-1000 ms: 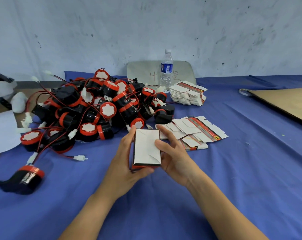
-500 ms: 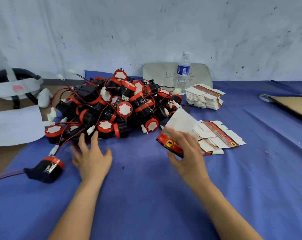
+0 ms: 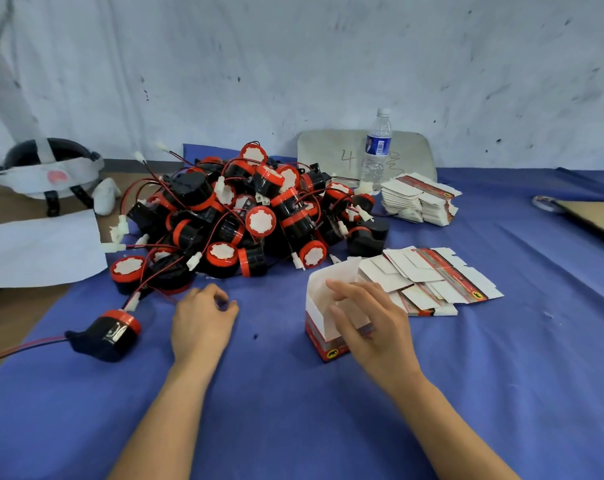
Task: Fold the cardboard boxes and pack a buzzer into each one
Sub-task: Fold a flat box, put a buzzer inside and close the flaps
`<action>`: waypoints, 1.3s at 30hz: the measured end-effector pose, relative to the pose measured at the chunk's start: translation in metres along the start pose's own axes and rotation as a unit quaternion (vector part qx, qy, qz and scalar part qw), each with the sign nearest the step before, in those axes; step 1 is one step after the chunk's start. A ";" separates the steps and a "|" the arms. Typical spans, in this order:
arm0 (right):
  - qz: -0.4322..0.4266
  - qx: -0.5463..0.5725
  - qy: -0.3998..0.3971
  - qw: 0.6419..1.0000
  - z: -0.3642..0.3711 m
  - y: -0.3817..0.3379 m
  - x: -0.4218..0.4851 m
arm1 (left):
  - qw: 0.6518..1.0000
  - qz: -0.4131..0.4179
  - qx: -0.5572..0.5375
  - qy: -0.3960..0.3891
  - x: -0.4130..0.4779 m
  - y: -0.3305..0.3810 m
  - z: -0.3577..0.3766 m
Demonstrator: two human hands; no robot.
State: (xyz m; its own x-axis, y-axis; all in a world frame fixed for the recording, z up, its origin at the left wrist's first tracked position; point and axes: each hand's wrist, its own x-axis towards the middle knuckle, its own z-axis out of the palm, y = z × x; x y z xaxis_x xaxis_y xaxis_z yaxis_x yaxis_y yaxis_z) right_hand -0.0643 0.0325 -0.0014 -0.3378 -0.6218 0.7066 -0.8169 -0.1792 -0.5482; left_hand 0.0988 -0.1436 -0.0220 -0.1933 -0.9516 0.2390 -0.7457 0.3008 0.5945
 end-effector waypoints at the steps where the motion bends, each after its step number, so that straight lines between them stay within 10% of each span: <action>1: -0.004 0.002 0.006 1.000 0.000 -0.001 0.000 | 1.000 -0.001 0.022 -0.001 -0.001 0.001 0.000; 9: -0.010 0.013 0.048 0.999 0.003 -0.003 -0.001 | 0.971 0.119 -0.195 0.073 -0.016 0.026 -0.012; 13: -0.010 0.029 0.038 0.999 0.003 -0.006 -0.001 | 0.904 0.304 -0.262 0.145 -0.046 0.056 -0.023; 21: -0.016 0.018 -0.033 0.999 0.001 -0.006 0.002 | 0.733 0.649 -0.203 -0.015 -0.110 0.080 -0.005; 25: 0.000 0.031 -0.051 0.998 0.004 -0.005 0.000 | 0.750 0.620 -0.233 0.002 -0.104 0.079 0.000; 29: 0.143 0.166 0.021 0.975 0.005 -0.010 0.003 | 0.843 0.493 -0.196 0.088 -0.089 0.077 0.008; 33: 0.219 0.285 0.117 0.926 -0.006 -0.006 0.013 | 0.918 0.334 -0.213 0.015 -0.075 0.071 0.010; 39: 0.225 0.302 0.122 0.918 -0.010 -0.006 0.014 | 0.895 0.232 -0.376 -0.069 -0.074 0.066 0.015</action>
State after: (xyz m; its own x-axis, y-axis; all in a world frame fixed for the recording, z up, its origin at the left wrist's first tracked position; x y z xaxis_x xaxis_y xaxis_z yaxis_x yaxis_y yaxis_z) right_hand -0.0690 0.0321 0.0159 -0.7325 -0.5609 0.3857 -0.1846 -0.3818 -0.9056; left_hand 0.0543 -0.0545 -0.0115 -0.4872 -0.6963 0.5271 0.0639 0.5735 0.8167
